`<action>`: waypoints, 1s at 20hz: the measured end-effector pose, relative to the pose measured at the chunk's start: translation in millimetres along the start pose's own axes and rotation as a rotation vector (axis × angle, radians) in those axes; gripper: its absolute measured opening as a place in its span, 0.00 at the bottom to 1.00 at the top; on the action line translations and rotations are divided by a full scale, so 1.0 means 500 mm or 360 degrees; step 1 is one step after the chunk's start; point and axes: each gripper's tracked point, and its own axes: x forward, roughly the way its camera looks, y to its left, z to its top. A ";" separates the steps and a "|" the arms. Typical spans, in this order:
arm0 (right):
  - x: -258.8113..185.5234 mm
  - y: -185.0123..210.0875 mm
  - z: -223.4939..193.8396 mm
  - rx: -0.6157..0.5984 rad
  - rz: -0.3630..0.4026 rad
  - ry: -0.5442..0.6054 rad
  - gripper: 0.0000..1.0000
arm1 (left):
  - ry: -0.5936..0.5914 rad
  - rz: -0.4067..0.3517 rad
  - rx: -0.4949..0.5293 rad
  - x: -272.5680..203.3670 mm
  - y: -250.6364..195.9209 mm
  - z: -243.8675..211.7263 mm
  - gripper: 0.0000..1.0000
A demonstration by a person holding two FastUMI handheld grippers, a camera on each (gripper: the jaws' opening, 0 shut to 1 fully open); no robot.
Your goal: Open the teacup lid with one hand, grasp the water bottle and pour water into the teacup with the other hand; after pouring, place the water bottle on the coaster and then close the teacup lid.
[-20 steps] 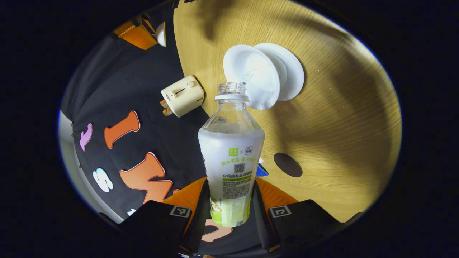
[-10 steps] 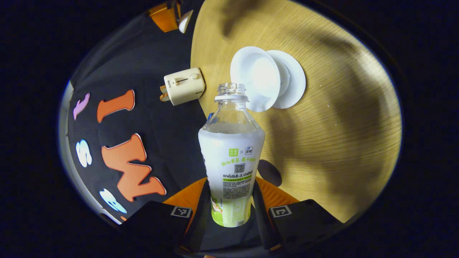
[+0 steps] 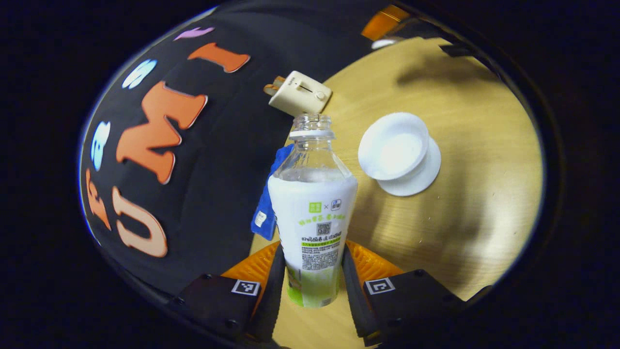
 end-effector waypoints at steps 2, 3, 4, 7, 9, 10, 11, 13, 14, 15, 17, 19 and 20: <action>0.003 0.002 -0.003 -0.0005 0.0000 0.0006 0.19 | -0.0078 0.0001 -0.0350 -0.011 0.023 0.004 0.60; 0.002 0.005 -0.005 -0.0008 0.0001 0.0007 0.19 | -0.0104 0.0017 -0.0485 -0.019 0.036 0.002 0.65; 0.002 0.008 -0.005 -0.0013 0.0004 0.0009 0.19 | -0.0137 0.0032 -0.0625 -0.030 0.048 0.010 0.60; 0.003 0.019 -0.009 -0.0029 0.0019 0.0018 0.19 | -0.0239 0.0060 -0.0983 -0.062 0.089 0.013 0.61; 0.004 0.028 -0.012 -0.0035 0.0035 0.0024 0.19 | -0.0294 0.0106 -0.1130 -0.068 0.118 0.015 0.64; 0.005 0.032 -0.014 -0.0040 0.0040 0.0027 0.19 | -0.0317 0.0126 -0.1186 -0.063 0.127 0.014 0.62; 0.005 0.034 -0.016 -0.0045 0.0044 0.0031 0.19 | -0.0339 0.0152 -0.1243 -0.065 0.137 0.013 0.65; 0.005 0.039 -0.018 -0.0050 0.0050 0.0035 0.19 | -0.0326 0.0193 -0.1334 -0.037 0.160 -0.005 0.62; 0.006 0.040 -0.018 -0.0051 0.0053 0.0036 0.19 | -0.0329 0.0221 -0.1374 -0.020 0.171 -0.012 0.62; 0.007 0.042 -0.018 -0.0053 0.0055 0.0036 0.19 | -0.0336 0.0235 -0.1413 -0.008 0.179 -0.016 0.63; 0.008 0.039 -0.021 -0.0056 0.0052 0.0039 0.19 | -0.0333 0.0242 -0.1482 0.028 0.195 -0.033 0.63; 0.009 0.035 -0.024 -0.0056 0.0043 0.0046 0.19 | -0.0329 0.0219 -0.1519 0.057 0.206 -0.050 0.66; 0.011 0.030 -0.026 -0.0054 0.0035 0.0049 0.19 | -0.0328 0.0225 -0.1520 0.069 0.212 -0.056 0.63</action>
